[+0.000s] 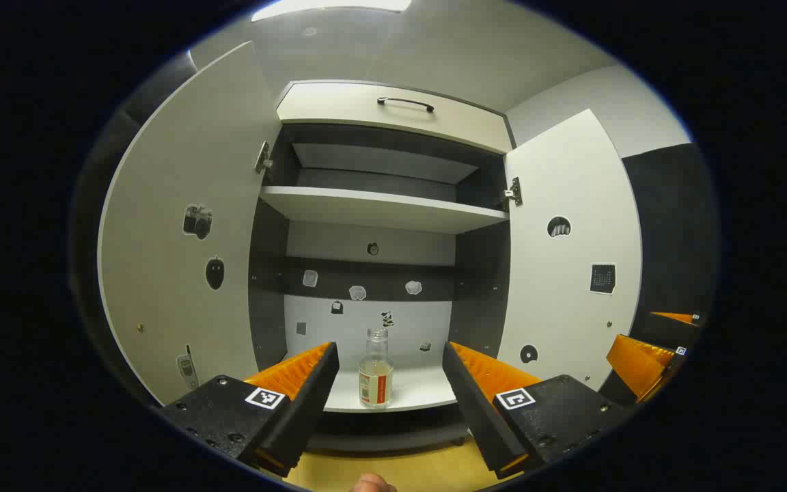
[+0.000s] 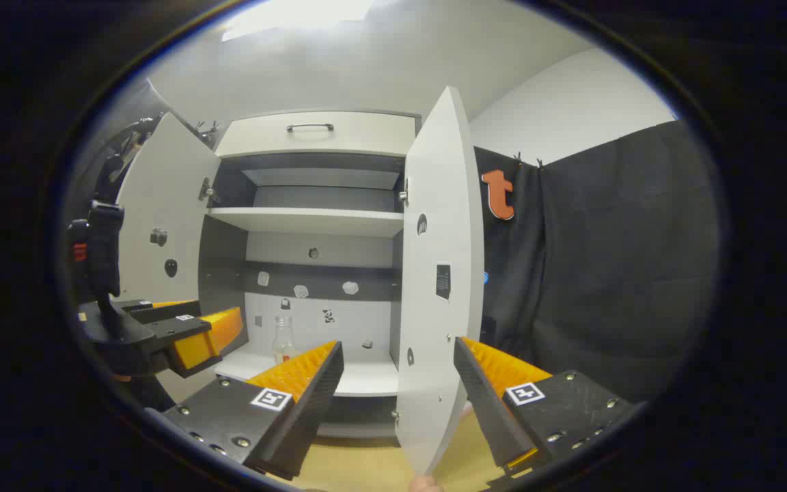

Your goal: Grasp the bottle in the cabinet with the left hand and place it on the coaster, then close the right door with the right hand and the left door with the left hand.

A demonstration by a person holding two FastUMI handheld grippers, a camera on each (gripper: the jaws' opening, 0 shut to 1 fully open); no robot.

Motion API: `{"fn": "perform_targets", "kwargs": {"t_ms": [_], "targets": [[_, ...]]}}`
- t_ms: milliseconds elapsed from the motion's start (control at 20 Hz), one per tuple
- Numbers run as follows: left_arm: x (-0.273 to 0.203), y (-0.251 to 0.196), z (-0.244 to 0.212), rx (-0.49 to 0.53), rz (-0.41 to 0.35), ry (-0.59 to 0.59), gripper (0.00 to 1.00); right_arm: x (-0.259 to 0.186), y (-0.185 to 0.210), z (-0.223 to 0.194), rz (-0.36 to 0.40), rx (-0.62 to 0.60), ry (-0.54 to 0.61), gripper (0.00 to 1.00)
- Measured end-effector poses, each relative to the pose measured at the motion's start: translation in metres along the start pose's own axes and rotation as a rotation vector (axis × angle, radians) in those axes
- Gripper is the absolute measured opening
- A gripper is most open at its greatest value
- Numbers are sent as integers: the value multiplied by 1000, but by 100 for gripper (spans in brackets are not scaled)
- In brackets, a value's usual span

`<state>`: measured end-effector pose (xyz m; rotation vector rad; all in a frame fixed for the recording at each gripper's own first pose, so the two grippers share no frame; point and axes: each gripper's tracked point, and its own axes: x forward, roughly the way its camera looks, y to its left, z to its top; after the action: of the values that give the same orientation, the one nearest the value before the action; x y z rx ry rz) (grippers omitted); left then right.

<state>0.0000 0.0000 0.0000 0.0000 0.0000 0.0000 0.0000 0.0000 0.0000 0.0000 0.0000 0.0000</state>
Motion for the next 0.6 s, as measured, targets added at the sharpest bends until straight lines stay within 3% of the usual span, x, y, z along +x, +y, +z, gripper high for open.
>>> {"fn": "perform_targets", "kwargs": {"t_ms": [600], "targets": [[-9, 4, -1, 9, 15, 6, 96, -10, 3, 2, 8, -1, -4, 98]]}}
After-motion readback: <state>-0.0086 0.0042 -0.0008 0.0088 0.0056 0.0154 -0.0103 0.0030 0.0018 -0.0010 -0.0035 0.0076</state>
